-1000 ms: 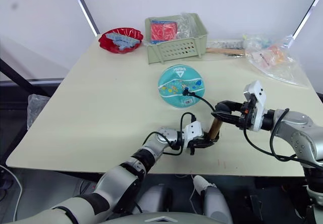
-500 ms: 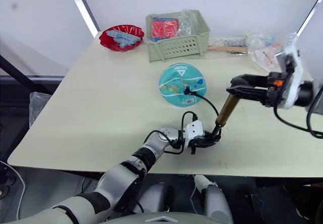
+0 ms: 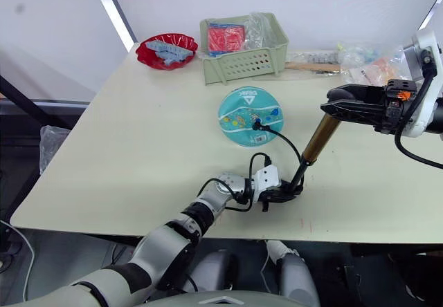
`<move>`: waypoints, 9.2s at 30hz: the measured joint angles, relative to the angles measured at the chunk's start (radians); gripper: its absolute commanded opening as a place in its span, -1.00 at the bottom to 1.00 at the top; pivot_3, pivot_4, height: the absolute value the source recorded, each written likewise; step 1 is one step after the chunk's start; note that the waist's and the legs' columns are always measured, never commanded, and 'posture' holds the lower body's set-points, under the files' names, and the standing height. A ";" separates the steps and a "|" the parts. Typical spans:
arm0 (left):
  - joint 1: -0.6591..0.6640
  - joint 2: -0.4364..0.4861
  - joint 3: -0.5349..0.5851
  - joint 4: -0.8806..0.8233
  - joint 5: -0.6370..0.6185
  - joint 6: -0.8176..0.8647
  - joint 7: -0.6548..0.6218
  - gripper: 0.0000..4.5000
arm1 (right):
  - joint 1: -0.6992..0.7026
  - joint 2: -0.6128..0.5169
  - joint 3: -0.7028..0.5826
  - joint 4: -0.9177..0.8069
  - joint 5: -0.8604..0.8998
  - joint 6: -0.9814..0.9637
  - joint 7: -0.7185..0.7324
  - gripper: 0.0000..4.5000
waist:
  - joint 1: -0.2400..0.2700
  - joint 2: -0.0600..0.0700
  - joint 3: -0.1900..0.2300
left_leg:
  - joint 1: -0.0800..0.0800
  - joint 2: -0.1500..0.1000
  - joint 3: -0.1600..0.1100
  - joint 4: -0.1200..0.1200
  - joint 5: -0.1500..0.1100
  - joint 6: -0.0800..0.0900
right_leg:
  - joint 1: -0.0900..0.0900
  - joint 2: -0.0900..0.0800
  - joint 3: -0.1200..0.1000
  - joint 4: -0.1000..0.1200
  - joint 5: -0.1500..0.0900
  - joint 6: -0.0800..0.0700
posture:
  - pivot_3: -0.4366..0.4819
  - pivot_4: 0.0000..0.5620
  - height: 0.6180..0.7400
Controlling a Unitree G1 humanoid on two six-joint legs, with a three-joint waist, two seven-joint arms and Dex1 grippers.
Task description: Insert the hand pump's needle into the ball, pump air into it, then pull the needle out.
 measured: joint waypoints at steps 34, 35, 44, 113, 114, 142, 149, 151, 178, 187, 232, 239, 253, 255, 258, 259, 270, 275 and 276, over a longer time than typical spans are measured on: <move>-0.009 -0.002 -0.003 0.001 0.003 0.000 0.001 -0.50 | 0.266 0.179 0.157 -0.090 -0.231 -0.182 -0.027 -0.08 | 0.001 -0.001 -0.002 | -0.002 0.000 0.000 -0.001 0.000 0.000 | 0.000 0.000 -0.001 -0.002 0.000 0.000 | -0.05 -0.47 0.96; -0.010 -0.003 -0.003 0.001 0.003 0.000 0.000 -0.50 | 0.261 0.169 0.144 -0.092 -0.220 -0.172 -0.024 -0.08 | 0.001 -0.001 -0.002 | -0.002 0.000 0.000 -0.001 0.000 0.000 | -0.001 0.000 -0.002 -0.002 0.000 0.000 | -0.05 -0.47 0.96; -0.012 -0.005 -0.003 0.001 0.002 0.000 -0.008 -0.50 | 0.139 0.056 0.027 -0.079 -0.077 -0.073 0.004 -0.08 | 0.002 0.001 0.000 | -0.012 0.000 0.000 0.002 0.000 0.000 | -0.008 -0.001 -0.004 -0.003 0.001 0.001 | -0.05 -0.47 0.96; -0.005 -0.007 0.003 0.006 0.008 -0.021 0.019 -0.50 | 0.154 0.065 0.088 -0.010 -0.167 -0.271 0.142 -0.08 | 0.001 0.005 0.008 | 0.000 -0.001 0.005 0.002 0.000 0.000 | 0.001 0.000 -0.003 0.000 0.001 0.002 | -0.05 -0.47 0.96; -0.005 -0.008 0.003 0.006 0.008 -0.021 0.018 -0.50 | 0.132 0.051 0.060 -0.006 -0.134 -0.240 0.138 -0.08 | 0.002 0.005 0.008 | 0.000 -0.002 0.005 0.002 0.000 0.000 | 0.001 0.000 -0.003 0.000 0.000 0.002 | -0.05 -0.47 0.96; -0.009 0.018 0.009 0.020 0.009 -0.032 0.036 -0.50 | 0.208 0.060 0.046 -0.050 -0.161 -0.291 0.164 -0.08 | -0.001 -0.020 -0.005 | 0.011 0.001 0.053 0.007 -0.010 0.017 | -0.018 -0.020 0.005 0.005 0.015 0.016 | -0.05 -0.47 0.96; -0.002 0.015 0.009 0.021 0.015 -0.032 0.041 -0.50 | 0.279 0.155 0.184 -0.038 -0.311 -0.409 0.144 -0.08 | 0.000 -0.026 -0.011 | 0.011 0.001 0.057 0.007 -0.012 0.018 | -0.019 -0.022 0.007 0.004 0.015 0.017 | -0.05 -0.47 0.96; -0.002 0.013 0.009 0.021 0.017 -0.032 0.042 -0.50 | 0.291 0.180 0.213 -0.031 -0.344 -0.437 0.136 -0.08 | 0.000 -0.025 -0.012 | 0.010 0.001 0.057 0.007 -0.012 0.018 | -0.019 -0.023 0.006 0.003 0.015 0.017 | -0.05 -0.47 0.96; -0.016 -0.004 0.013 0.027 0.007 -0.037 0.020 -0.50 | 0.156 0.117 0.146 0.011 -0.253 -0.310 0.134 -0.08 | 0.004 -0.002 -0.002 | -0.003 -0.001 0.036 0.007 -0.012 0.018 | -0.016 -0.028 -0.017 -0.010 0.017 0.015 | -0.05 -0.47 0.96; -0.022 -0.007 0.014 0.027 0.000 -0.037 0.016 -0.50 | -0.017 -0.005 0.096 0.062 -0.138 -0.164 0.133 -0.08 | 0.002 0.003 0.001 | -0.011 -0.001 0.030 0.012 -0.011 0.018 | -0.018 -0.028 -0.023 -0.010 0.017 0.015 | -0.05 -0.47 0.96; -0.028 -0.003 0.010 0.038 0.010 -0.005 0.044 -0.50 | 0.278 0.279 0.267 0.027 -0.434 -0.511 0.069 -0.08 | -0.002 -0.006 -0.009 | 0.002 -0.001 0.028 0.013 -0.011 0.018 | -0.006 -0.027 -0.024 -0.009 0.018 0.015 | -0.05 -0.47 0.96; -0.040 -0.010 0.014 0.038 0.003 0.017 0.022 -0.50 | 0.236 0.203 0.222 0.025 -0.366 -0.402 0.081 -0.08 | 0.000 0.000 -0.001 | 0.000 -0.001 0.028 0.013 -0.011 0.018 | -0.007 -0.027 -0.024 -0.009 0.018 0.015 | -0.05 -0.47 0.96; -0.047 -0.017 0.031 0.034 0.000 0.021 0.011 -0.50 | -0.047 -0.010 0.102 0.084 -0.141 -0.142 0.105 -0.08 | 0.001 0.005 0.005 | -0.012 -0.002 0.027 0.017 -0.011 0.018 | -0.016 -0.028 -0.025 -0.009 0.018 0.016 | -0.05 -0.47 0.96; -0.047 -0.017 0.032 0.034 0.000 0.020 0.011 -0.50 | -0.083 -0.033 0.089 0.099 -0.122 -0.120 0.105 -0.08 | 0.001 0.005 0.005 | -0.012 -0.002 0.026 0.017 -0.011 0.018 | -0.016 -0.028 -0.025 -0.009 0.018 0.016 | -0.05 -0.47 0.96; -0.047 -0.017 0.033 0.034 -0.001 0.020 0.011 -0.50 | -0.088 -0.033 0.073 0.107 -0.116 -0.118 0.105 -0.08 | 0.001 0.005 0.005 | -0.012 -0.002 0.027 0.017 -0.011 0.018 | -0.016 -0.028 -0.025 -0.009 0.018 0.016 | -0.05 -0.47 0.96; -0.047 -0.017 0.034 0.034 -0.001 0.021 0.011 -0.50 | -0.093 -0.034 0.072 0.110 -0.116 -0.117 0.105 -0.08 | 0.000 0.005 0.005 | -0.012 -0.002 0.027 0.017 -0.011 0.018 | -0.016 -0.028 -0.025 -0.009 0.018 0.016 | -0.05 -0.47 0.96; -0.036 -0.008 0.031 0.035 0.005 0.017 0.020 -0.50 | 0.013 0.041 0.060 0.036 -0.137 -0.200 0.103 -0.08 | -0.003 -0.004 -0.005 | -0.009 -0.001 0.026 0.016 -0.011 0.018 | -0.014 -0.027 -0.025 -0.009 0.018 0.016 | -0.05 -0.47 0.96; -0.034 -0.006 0.030 0.036 0.012 0.014 0.031 -0.50 | 0.102 0.095 0.103 0.013 -0.187 -0.266 0.103 -0.08 | -0.005 -0.008 -0.010 | -0.007 -0.001 0.026 0.016 -0.011 0.018 | -0.013 -0.027 -0.024 -0.009 0.018 0.015 | -0.05 -0.47 0.96; -0.034 -0.006 0.030 0.036 0.012 0.013 0.031 -0.50 | 0.116 0.099 0.115 0.011 -0.200 -0.277 0.103 -0.08 | -0.005 -0.007 -0.010 | -0.007 -0.001 0.026 0.016 -0.011 0.018 | -0.013 -0.027 -0.023 -0.009 0.018 0.015 | -0.05 -0.47 0.96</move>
